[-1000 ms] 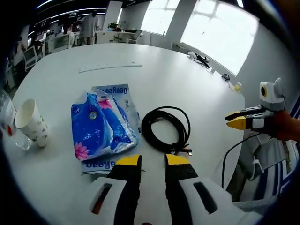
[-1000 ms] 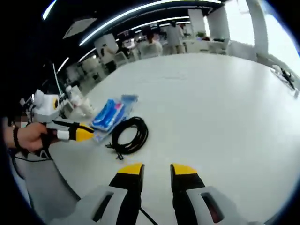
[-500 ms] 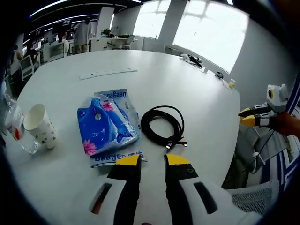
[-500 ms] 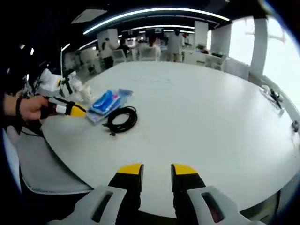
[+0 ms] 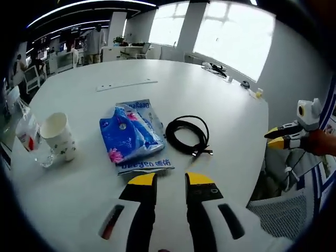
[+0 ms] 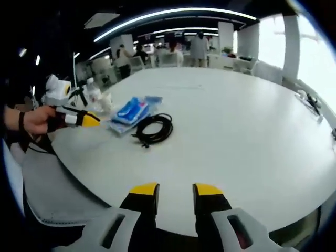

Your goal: Arrange the tabletop items into an orderly group along one side of the table until the central work area is clear of visible clutter.

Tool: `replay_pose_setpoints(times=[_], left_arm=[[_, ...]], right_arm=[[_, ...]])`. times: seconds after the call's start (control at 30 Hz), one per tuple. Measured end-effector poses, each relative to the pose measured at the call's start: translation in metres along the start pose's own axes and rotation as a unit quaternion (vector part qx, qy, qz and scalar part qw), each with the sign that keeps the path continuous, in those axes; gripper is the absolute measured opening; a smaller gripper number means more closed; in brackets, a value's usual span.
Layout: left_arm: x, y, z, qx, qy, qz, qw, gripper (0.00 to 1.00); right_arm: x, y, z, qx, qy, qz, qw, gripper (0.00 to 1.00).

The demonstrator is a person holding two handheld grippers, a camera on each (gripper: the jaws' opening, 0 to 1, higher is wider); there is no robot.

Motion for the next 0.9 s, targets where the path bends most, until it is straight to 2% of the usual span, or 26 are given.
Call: replay_pose_setpoints(times=[0.1,0.17,0.23,0.3,0.33,0.5,0.57,0.63,0.7,0.73,0.83,0.9], left_arm=[[0.003,0.001,0.006,-0.009,0.012,0.001,0.9999,0.18],[0.005,0.001,0.01,-0.017,0.039,0.0,0.9991,0.17],[0.008,0.001,0.017,-0.036,0.087,-0.001,0.9955,0.17],[0.009,-0.002,0.024,-0.053,0.146,-0.01,0.9879,0.17],[0.008,-0.003,0.027,-0.058,0.182,-0.016,0.9815,0.17],[-0.008,-0.018,0.028,-0.052,0.248,-0.051,0.9661,0.18],[-0.009,-0.025,0.031,-0.061,0.251,-0.038,0.9653,0.19],[-0.007,-0.031,0.033,-0.073,0.266,-0.025,0.961,0.2],[-0.004,-0.035,0.033,-0.078,0.305,-0.007,0.9492,0.2],[-0.003,-0.038,0.033,-0.08,0.327,-0.008,0.9417,0.21],[-0.003,-0.043,0.031,-0.075,0.336,-0.002,0.9389,0.22],[-0.003,-0.046,0.031,-0.079,0.348,0.0,0.9342,0.23]], right_arm=[[-0.002,-0.006,0.007,-0.006,0.006,0.004,1.0,0.31],[-0.005,-0.008,0.011,-0.01,0.007,0.002,0.9999,0.3],[-0.008,-0.011,0.013,-0.015,0.008,0.0,0.9999,0.31],[-0.01,-0.013,0.015,-0.017,0.011,0.0,0.9998,0.31],[-0.011,-0.014,0.014,-0.019,0.01,0.0,0.9998,0.31],[-0.014,-0.02,0.018,-0.025,0.007,-0.001,0.9997,0.33],[-0.015,-0.023,0.02,-0.028,0.008,0.0,0.9996,0.34],[-0.016,-0.025,0.023,-0.032,0.008,0.001,0.9994,0.34],[-0.016,-0.028,0.025,-0.036,0.009,0.003,0.9993,0.34],[-0.017,-0.03,0.028,-0.038,0.01,0.003,0.9992,0.34],[-0.02,-0.033,0.033,-0.045,0.014,0.002,0.9989,0.34],[-0.022,-0.033,0.035,-0.047,0.015,0.002,0.9988,0.34]])
Point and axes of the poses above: the point that each gripper's makers call its tool centre point, and the gripper's own axes: y roughly backward along the fingers, z roughly to its left, x roughly out of its underside, the point moved 5 cm from there along y, roughly backward along the fingers, and after that the axes turned 13 degrees about -y, right-handed, at the moved point
